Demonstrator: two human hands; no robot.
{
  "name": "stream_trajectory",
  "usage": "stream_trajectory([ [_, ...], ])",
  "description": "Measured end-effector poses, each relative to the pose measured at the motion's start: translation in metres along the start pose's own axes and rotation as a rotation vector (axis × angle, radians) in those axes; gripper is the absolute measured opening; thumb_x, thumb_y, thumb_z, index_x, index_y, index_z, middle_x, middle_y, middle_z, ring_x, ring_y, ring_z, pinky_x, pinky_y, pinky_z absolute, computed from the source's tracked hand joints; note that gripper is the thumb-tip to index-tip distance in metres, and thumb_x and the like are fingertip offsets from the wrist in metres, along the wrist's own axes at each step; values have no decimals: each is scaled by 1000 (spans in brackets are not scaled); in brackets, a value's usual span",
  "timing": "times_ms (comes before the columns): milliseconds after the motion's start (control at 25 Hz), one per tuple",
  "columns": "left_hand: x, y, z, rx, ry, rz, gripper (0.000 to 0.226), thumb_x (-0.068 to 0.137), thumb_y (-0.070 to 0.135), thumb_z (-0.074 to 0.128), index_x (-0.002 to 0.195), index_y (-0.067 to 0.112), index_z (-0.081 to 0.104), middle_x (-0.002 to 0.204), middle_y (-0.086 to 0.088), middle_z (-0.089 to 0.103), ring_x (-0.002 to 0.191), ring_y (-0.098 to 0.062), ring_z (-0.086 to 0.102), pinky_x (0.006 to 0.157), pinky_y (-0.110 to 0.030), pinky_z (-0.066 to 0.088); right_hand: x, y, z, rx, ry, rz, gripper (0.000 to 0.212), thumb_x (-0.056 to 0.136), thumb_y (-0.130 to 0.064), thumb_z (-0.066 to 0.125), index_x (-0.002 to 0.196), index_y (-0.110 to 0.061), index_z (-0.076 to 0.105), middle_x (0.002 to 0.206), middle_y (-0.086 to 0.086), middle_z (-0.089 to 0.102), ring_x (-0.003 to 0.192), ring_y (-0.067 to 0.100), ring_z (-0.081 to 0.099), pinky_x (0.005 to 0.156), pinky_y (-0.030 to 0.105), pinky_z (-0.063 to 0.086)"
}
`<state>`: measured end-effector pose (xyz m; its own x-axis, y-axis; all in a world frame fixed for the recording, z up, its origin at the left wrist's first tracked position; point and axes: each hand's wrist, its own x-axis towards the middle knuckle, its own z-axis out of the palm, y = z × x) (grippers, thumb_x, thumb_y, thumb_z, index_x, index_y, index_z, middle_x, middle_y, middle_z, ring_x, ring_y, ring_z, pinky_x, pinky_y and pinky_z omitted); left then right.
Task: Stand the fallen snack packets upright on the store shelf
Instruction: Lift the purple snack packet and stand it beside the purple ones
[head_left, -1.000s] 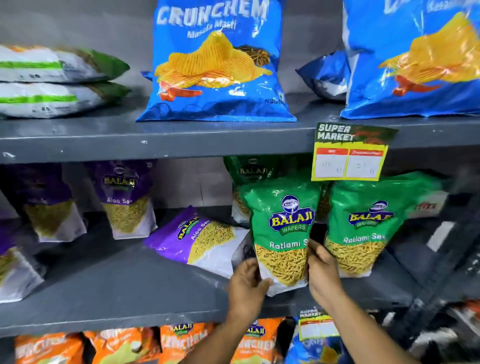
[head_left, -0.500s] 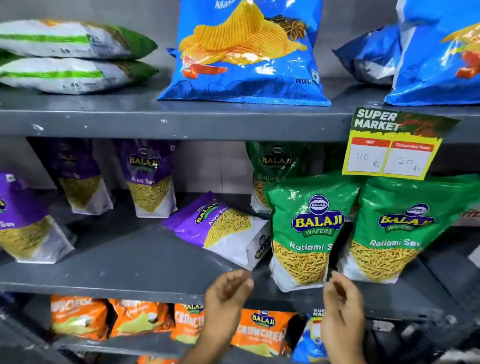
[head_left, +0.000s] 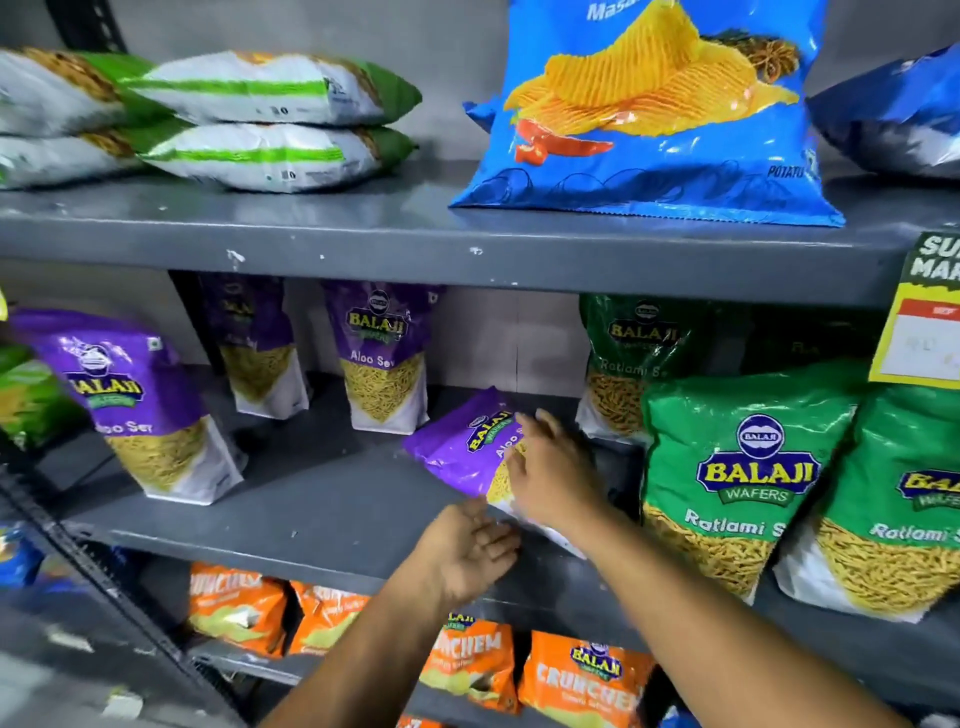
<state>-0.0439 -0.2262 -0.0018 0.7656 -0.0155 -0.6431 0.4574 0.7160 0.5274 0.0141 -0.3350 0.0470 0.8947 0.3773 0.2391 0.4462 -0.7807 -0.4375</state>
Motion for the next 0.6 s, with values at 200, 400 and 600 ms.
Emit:
stream_trajectory([
  [200, 23, 1, 9, 155, 14, -7, 23, 92, 17, 44, 77, 10, 60, 87, -9, 61, 80, -21, 56, 86, -32, 40, 79, 13, 7, -319, -278, 247, 37, 91, -20, 46, 118, 3, 59, 126, 23, 60, 118, 36, 56, 88, 36, 44],
  [400, 35, 14, -4, 226, -1, -80, 22, 93, 18, 47, 75, 11, 59, 81, -6, 61, 74, -17, 57, 66, -25, 44, 80, 23, -4, -195, -404, 432, 41, 95, -22, 39, 123, 3, 55, 132, 24, 55, 123, 36, 50, 96, 34, 40],
  [600, 30, 25, -13, 303, 6, -77, 27, 86, -1, 46, 62, 10, 51, 43, 0, 63, 64, -16, 54, 63, -24, 44, 70, 12, -10, -173, -454, 497, 19, 92, -15, 42, 94, -10, 61, 95, 15, 58, 93, 21, 48, 77, 27, 35],
])
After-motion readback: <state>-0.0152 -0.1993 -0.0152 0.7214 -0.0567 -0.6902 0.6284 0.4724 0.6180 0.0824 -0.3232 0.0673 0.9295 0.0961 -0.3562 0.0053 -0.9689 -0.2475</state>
